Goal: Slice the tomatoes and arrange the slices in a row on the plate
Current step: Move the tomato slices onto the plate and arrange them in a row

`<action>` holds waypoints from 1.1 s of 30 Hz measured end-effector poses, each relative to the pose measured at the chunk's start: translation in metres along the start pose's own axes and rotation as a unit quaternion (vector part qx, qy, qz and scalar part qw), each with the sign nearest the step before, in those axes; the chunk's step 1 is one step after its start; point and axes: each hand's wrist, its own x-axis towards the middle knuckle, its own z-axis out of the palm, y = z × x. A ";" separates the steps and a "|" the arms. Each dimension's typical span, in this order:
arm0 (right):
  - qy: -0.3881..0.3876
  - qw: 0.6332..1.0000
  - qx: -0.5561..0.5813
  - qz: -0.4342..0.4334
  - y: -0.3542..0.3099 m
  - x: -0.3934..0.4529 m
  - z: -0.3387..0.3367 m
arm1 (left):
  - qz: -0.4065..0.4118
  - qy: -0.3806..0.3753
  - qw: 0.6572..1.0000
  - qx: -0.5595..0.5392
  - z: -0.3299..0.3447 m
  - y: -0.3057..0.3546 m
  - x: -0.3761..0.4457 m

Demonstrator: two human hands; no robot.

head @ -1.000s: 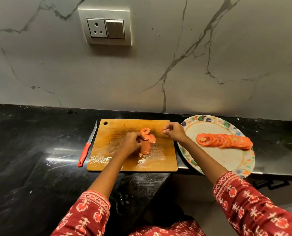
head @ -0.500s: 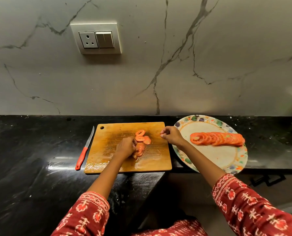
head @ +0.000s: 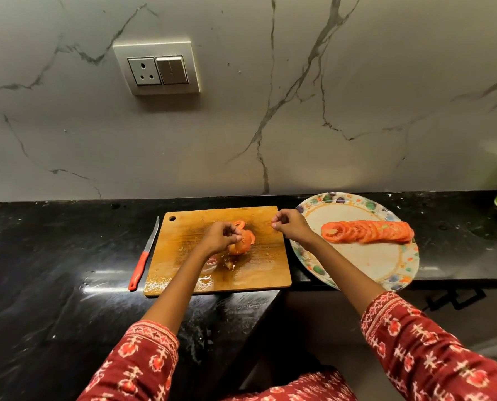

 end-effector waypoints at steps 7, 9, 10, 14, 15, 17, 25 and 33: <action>-0.006 1.000 0.005 -0.001 0.002 -0.003 0.003 | -0.037 0.104 0.991 0.074 0.002 -0.025 -0.004; 0.001 1.000 0.010 0.007 0.002 -0.002 0.004 | 0.007 0.124 0.985 0.119 0.004 -0.024 -0.008; 0.004 1.000 0.012 0.010 0.003 -0.002 0.005 | 0.024 0.120 0.980 0.157 0.007 -0.022 -0.010; -0.005 1.000 0.010 0.016 0.003 -0.003 0.014 | 0.041 0.096 0.950 0.294 0.021 -0.014 -0.015; -0.007 1.000 0.009 0.016 0.002 -0.003 0.015 | 0.040 0.099 0.944 0.312 0.022 -0.012 -0.016; -0.006 1.000 0.012 0.017 0.002 -0.002 0.015 | 0.038 0.109 0.938 0.326 0.023 -0.011 -0.015; 0.007 0.999 0.032 0.007 0.007 -0.003 0.004 | 0.024 0.161 0.957 0.240 0.016 -0.019 -0.015; 0.026 0.997 0.074 0.025 0.011 -0.005 -0.025 | 0.092 0.223 0.961 0.138 0.000 0.015 -0.010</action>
